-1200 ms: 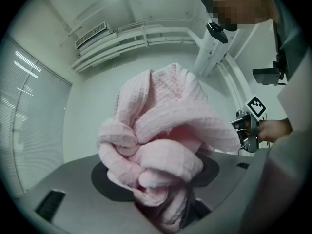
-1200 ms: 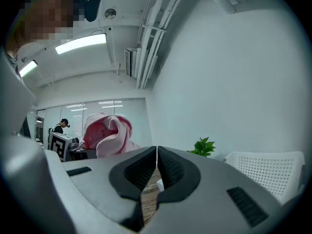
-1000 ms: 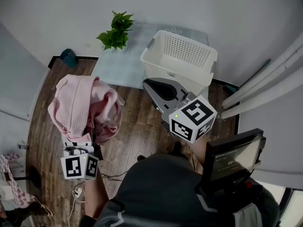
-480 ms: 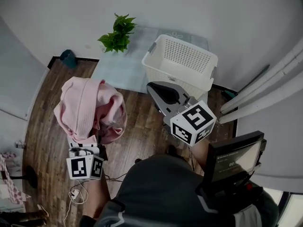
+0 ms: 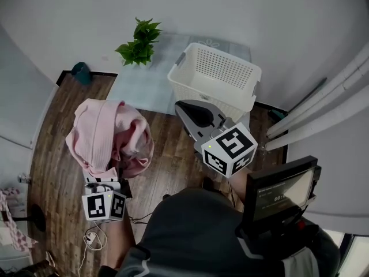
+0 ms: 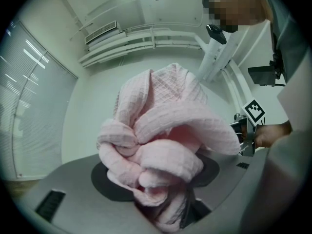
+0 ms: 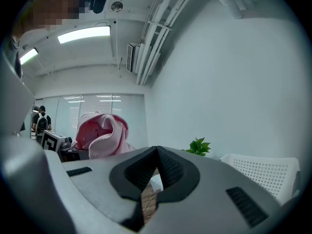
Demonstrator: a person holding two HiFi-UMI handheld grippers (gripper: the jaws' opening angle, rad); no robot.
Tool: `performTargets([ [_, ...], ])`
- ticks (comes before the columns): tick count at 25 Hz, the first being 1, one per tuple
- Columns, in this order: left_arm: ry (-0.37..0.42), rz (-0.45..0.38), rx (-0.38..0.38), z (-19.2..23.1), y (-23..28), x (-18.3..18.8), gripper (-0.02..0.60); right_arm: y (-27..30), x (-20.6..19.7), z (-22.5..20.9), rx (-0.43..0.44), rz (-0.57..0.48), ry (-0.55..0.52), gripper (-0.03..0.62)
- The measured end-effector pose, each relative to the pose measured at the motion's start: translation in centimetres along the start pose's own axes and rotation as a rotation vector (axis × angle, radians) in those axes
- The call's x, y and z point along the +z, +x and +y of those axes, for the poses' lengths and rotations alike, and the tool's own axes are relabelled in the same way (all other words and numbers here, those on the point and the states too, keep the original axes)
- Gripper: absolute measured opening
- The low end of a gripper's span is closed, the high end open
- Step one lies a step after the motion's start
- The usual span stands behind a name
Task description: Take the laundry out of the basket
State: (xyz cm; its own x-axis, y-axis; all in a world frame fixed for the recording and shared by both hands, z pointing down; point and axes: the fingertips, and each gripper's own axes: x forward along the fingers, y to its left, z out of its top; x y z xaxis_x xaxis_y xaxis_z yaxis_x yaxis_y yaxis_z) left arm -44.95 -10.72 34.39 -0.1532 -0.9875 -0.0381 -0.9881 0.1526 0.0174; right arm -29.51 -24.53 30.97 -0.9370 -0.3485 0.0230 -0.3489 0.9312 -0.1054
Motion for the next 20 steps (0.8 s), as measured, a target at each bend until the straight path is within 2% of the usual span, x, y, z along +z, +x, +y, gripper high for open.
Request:
performTargets([
  [20,0.001,-0.012,-0.017,-0.41,0.06,0.27,0.279,-0.76,-0.13,-0.01,-0.016,0.006,-0.004,0.017],
])
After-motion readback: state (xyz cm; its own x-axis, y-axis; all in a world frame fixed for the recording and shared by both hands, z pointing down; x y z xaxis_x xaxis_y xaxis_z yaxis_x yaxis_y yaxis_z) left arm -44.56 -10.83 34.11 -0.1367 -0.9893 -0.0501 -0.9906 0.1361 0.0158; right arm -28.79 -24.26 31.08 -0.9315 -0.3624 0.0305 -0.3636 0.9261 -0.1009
